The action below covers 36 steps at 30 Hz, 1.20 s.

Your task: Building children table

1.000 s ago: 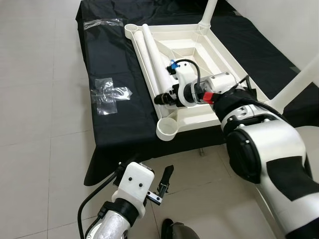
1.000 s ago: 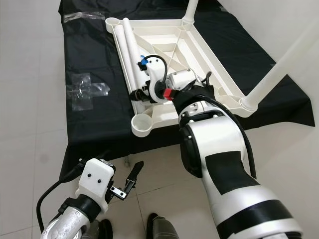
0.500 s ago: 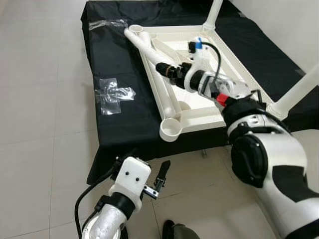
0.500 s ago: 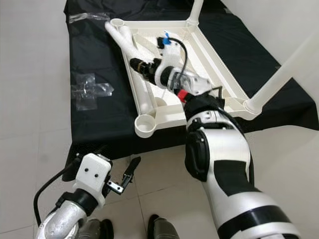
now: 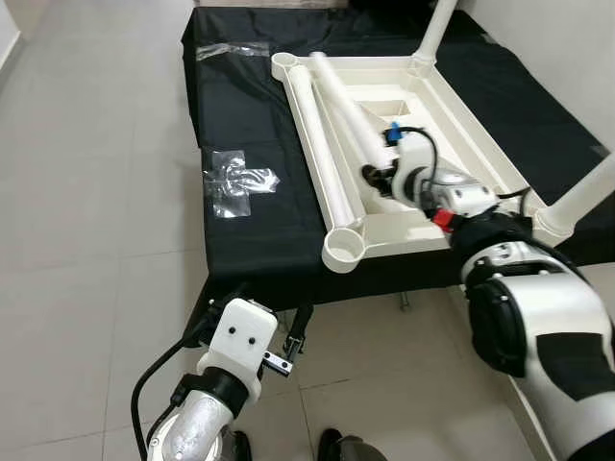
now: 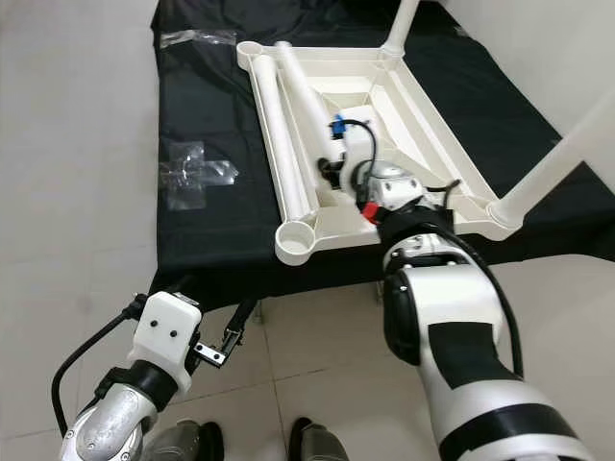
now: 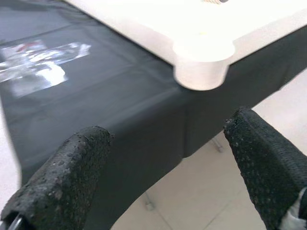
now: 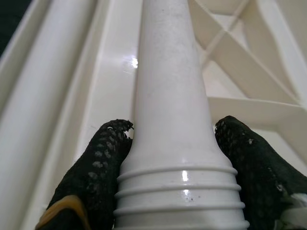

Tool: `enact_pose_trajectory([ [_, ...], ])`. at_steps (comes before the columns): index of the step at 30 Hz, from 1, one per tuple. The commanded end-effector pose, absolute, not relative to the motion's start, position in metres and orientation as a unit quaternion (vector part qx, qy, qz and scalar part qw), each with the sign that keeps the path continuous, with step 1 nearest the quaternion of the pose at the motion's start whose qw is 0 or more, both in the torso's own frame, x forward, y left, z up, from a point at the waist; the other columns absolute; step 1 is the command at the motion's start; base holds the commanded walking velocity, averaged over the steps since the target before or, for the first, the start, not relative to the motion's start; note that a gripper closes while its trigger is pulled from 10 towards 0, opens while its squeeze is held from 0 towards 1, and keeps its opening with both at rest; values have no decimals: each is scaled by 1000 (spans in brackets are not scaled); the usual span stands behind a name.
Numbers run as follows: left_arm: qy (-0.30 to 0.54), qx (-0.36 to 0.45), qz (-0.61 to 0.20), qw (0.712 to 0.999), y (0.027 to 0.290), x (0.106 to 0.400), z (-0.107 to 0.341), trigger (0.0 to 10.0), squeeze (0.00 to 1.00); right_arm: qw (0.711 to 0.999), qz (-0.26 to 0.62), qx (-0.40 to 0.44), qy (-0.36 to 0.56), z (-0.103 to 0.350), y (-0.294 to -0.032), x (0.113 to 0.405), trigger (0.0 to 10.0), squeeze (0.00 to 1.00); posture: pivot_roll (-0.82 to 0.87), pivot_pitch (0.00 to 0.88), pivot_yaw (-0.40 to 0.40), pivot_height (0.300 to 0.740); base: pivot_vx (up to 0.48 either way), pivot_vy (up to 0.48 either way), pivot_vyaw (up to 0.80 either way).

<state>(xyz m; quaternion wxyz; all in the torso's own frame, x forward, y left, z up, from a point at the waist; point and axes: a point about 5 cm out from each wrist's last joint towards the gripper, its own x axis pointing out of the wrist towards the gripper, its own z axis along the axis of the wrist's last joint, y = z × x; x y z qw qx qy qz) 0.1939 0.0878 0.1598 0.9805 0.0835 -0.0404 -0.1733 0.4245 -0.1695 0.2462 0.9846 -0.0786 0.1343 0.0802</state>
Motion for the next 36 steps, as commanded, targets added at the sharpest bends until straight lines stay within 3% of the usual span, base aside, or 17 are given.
enact_pose_trajectory([
  [1,-31,82,-182,979,85,191,155,10000,0,984,89,-77,137,245,-167,424,0,0,90,166,-89,740,0,0,0],
  [11,-30,85,-182,979,86,191,154,10000,0,956,162,-148,196,226,-155,419,0,0,89,161,-91,740,0,0,0],
  [14,-31,85,-182,979,85,191,154,10000,0,927,218,-203,228,219,-149,416,0,0,83,159,-94,740,0,0,0],
  [21,-31,83,-183,979,85,190,154,10000,0,915,228,-232,237,225,-152,416,0,0,81,156,-95,740,0,0,0],
  [22,-31,83,-182,979,85,190,154,10000,0,913,233,-233,239,228,-153,416,10000,0,81,156,-96,740,0,0,0],
  [27,-31,83,-183,979,84,189,154,10000,0,912,230,-239,242,233,-158,416,10000,0,76,155,-101,740,0,0,0],
  [28,-31,83,-183,979,84,189,154,10000,0,910,229,-247,244,234,-160,416,10000,1000,78,155,-101,740,0,0,0],
  [33,-31,83,-183,979,83,189,154,10000,0,900,239,-264,252,233,-163,415,10000,1000,76,154,-101,740,0,0,0],
  [34,-31,83,-182,979,83,188,154,10000,0,896,240,-273,255,232,-165,414,10000,863,74,153,-102,740,0,0,0],
  [35,-31,83,-183,979,83,188,154,10000,0,893,246,-274,260,232,-166,414,10000,0,75,153,-103,740,0,0,0],
  [36,-31,83,-183,979,83,188,154,10000,0,893,246,-274,260,232,-166,414,10000,0,75,153,-103,740,0,0,0],
])
